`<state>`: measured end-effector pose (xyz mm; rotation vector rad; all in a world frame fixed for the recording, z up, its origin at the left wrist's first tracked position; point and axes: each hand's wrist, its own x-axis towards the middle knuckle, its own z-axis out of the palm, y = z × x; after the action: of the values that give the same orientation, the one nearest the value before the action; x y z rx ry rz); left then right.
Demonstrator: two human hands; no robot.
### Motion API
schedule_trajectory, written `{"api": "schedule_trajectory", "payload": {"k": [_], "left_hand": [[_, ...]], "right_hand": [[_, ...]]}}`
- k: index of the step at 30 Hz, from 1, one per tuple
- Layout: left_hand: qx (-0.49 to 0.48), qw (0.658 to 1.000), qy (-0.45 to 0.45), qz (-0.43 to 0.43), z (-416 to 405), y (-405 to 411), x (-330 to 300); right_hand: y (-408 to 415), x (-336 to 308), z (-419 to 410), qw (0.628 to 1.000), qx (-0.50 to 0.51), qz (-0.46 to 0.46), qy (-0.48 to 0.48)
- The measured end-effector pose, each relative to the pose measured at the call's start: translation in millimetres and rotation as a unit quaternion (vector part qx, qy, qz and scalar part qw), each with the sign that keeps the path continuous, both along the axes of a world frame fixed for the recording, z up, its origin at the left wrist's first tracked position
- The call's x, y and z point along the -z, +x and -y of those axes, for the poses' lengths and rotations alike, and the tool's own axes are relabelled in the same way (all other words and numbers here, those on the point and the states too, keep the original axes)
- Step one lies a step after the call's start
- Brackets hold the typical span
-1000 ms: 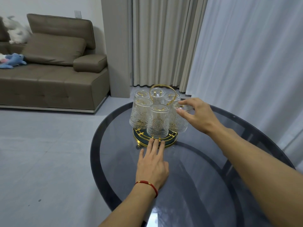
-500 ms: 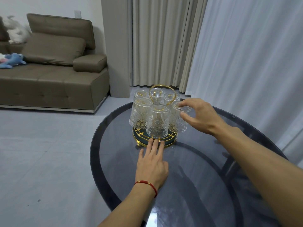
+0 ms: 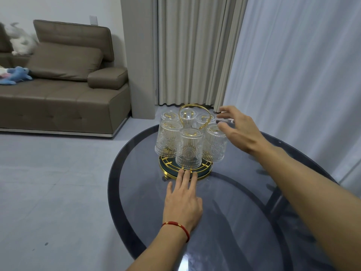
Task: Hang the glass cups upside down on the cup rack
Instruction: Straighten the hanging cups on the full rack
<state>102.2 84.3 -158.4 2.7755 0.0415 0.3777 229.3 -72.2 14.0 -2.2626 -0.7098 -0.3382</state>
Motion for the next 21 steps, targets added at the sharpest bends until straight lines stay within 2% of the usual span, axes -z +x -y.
{"api": "schedule_trajectory", "payload": {"k": [3,7,10,13,18,21], "left_hand": [[-0.001,1.000,-0.002,0.006,-1,0,1],[-0.001,1.000,0.001,0.010,-2,0,1],[0.001,1.000,-0.001,0.011,-2,-1,1],[0.002,1.000,-0.001,0.011,-1,0,1],[0.003,1.000,-0.002,0.010,-1,-1,0],[0.004,1.000,0.002,0.007,-1,-1,0]], "right_hand": [[15,-10,-17,0.991,-0.022,-0.133,0.023],[37,-17,-34,0.981,-0.010,-0.193,0.014],[48,-15,-34,0.983,0.012,-0.179,-0.024],[55,-16,-30,0.986,-0.002,-0.166,-0.022],[58,-15,-26,0.988,0.029,-0.091,-0.123],[60,-14,-26,0.985,0.049,-0.071,-0.150]]}}
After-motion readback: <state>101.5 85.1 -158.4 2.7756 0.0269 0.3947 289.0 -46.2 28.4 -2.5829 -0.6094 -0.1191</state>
